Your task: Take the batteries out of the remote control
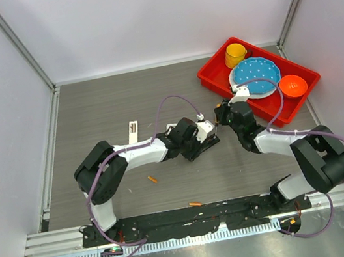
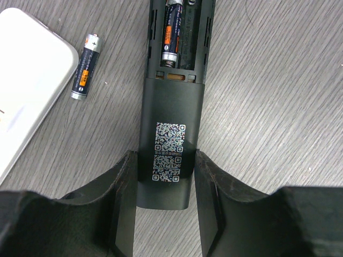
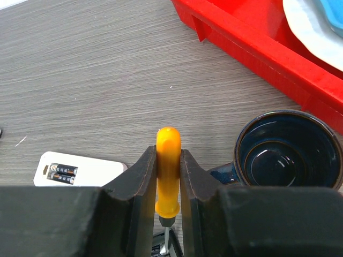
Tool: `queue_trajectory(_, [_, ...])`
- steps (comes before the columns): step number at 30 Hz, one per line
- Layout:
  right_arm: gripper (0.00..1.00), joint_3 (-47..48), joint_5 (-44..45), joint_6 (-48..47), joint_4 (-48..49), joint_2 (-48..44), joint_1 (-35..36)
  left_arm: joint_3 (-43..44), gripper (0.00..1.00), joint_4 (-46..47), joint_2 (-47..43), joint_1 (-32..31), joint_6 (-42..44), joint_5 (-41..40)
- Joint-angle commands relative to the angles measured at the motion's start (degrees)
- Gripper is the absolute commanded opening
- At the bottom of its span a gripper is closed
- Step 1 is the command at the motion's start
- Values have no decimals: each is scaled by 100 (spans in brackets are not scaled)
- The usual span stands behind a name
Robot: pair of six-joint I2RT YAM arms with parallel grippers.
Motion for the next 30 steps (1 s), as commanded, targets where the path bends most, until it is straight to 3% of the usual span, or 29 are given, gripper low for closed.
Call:
queue_trajectory(1, [1, 190, -5, 88, 265, 39, 44, -102, 0, -741, 319, -243, -77, 520])
queue_trajectory(9, [1, 216, -383, 263, 124, 83, 44, -93, 0, -758, 345, -234, -77, 502])
queue_trajectory(20, [1, -65, 381, 35, 485, -207, 44, -49, 0, -776, 372, -234, -86, 502])
queue_trajectory(30, [1, -91, 434, 9, 555, -101, 53, -40, 0, -794, 398, -243, -86, 511])
